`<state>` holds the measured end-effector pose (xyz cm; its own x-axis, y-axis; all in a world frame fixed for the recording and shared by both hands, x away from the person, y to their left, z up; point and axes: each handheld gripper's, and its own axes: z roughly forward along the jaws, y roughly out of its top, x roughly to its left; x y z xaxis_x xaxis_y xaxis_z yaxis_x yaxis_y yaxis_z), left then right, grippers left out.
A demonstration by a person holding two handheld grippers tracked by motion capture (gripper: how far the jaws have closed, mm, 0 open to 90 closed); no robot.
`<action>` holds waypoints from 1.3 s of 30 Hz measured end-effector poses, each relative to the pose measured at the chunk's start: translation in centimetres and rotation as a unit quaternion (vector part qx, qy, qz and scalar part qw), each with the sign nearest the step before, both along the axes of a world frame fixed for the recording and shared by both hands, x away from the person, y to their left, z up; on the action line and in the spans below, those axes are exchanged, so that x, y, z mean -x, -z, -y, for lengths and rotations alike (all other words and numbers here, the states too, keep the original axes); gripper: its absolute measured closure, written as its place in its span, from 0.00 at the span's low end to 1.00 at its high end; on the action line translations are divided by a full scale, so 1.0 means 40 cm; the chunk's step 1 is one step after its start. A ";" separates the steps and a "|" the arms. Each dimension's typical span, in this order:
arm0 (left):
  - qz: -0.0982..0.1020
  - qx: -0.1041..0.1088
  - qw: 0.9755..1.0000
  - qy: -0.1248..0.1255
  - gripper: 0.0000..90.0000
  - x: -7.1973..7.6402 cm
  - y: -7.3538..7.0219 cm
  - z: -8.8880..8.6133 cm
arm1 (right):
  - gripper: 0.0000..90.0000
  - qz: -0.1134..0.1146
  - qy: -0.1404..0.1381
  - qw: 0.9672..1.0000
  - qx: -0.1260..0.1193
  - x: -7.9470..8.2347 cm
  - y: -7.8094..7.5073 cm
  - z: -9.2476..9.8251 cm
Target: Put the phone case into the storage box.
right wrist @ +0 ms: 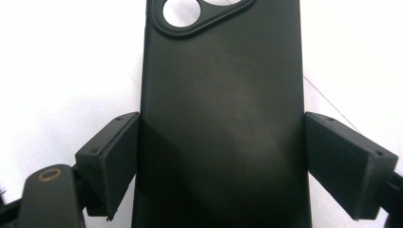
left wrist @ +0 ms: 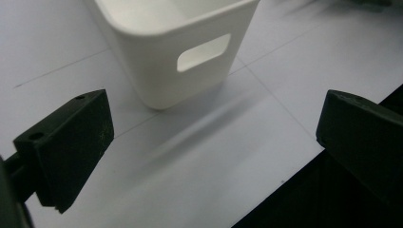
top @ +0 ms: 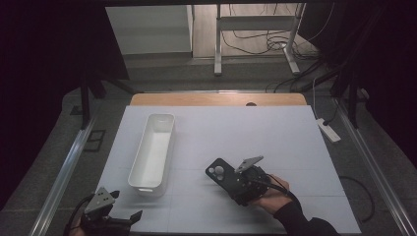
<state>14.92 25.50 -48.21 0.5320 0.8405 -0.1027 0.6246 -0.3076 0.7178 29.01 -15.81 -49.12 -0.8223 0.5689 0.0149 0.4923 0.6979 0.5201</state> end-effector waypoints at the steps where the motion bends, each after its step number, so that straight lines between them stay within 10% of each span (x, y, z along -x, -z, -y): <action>1: 0.003 -0.001 1.000 0.000 0.00 0.001 -0.006 0.003 | 0.17 0.001 -0.003 1.000 -0.003 0.001 -0.003 0.002; 20: 0.051 0.016 0.997 0.052 0.00 -0.027 -0.086 0.044 | 0.17 0.015 -0.021 0.997 -0.075 0.025 -0.063 0.066; 39: 0.071 0.041 0.988 0.130 0.00 -0.141 -0.127 0.112 | 0.17 0.022 -0.038 0.990 -0.134 0.052 -0.096 0.133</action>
<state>20.54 21.00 -43.14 0.7429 0.6654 -0.0724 0.4225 -0.3822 0.8218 26.92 -21.13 -45.28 -0.8653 0.4866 0.1201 0.4171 0.5662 0.7110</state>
